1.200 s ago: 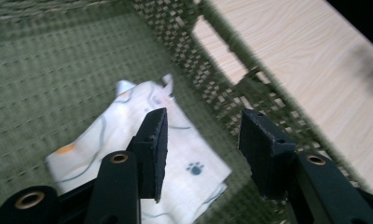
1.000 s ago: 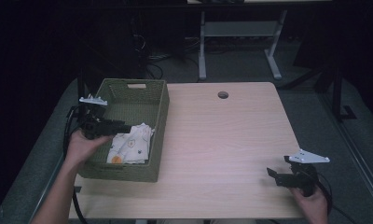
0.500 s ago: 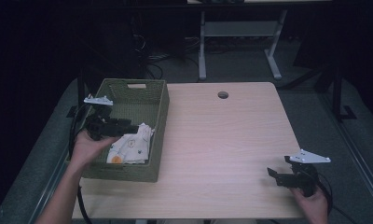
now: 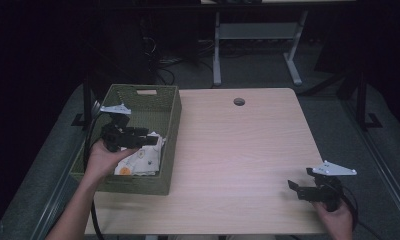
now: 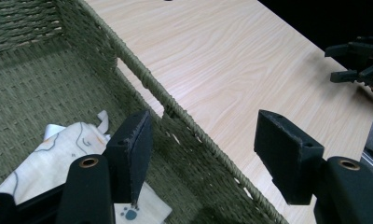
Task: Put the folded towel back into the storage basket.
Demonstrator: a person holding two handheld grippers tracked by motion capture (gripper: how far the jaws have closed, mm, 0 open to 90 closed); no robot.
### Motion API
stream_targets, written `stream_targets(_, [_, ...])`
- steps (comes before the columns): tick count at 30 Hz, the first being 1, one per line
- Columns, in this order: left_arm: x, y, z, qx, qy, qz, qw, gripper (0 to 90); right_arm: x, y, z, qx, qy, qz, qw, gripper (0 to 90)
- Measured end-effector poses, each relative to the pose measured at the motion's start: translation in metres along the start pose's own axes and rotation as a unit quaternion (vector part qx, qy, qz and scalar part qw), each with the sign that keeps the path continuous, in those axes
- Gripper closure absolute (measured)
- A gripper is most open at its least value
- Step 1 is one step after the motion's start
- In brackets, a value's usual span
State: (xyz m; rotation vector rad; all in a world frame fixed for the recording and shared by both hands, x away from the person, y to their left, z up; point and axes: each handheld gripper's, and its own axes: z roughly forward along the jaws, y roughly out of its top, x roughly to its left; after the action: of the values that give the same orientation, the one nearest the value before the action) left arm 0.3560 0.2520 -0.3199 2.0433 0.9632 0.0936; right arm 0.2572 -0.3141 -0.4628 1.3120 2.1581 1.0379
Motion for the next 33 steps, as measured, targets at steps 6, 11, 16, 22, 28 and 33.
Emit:
stream_targets(6, [-0.005, 0.002, 0.006, 0.000, -0.003, 0.002, 1.0000, 36.2, 0.000, 0.000, -0.001, -0.001, -0.001, 0.000, 1.0000, 14.4])
stream_targets(11, [-0.009, 0.005, 0.010, 0.003, -0.009, 0.007, 0.9999, 36.1, 0.001, -0.001, 0.001, 0.003, -0.003, 0.000, 1.0000, 14.3])
stream_targets(16, [-0.013, 0.007, 0.012, 0.002, -0.014, 0.011, 0.9998, 36.1, 0.001, -0.001, 0.002, 0.003, -0.002, -0.002, 1.0000, 14.3])
stream_targets(22, [-0.019, 0.010, 0.016, -0.002, -0.018, 0.013, 0.9997, 35.2, 0.001, -0.001, 0.002, 0.003, -0.003, -0.003, 1.0000, 14.3])
stream_targets(28, [-0.025, 0.013, 0.021, -0.002, -0.026, 0.022, 0.9994, 34.4, 0.001, -0.001, 0.002, 0.003, -0.003, -0.002, 1.0000, 14.3])
stream_targets(33, [-0.032, 0.016, 0.027, -0.003, -0.033, 0.025, 0.9991, 33.8, 0.001, -0.001, 0.001, 0.001, -0.003, -0.003, 1.0000, 14.3])
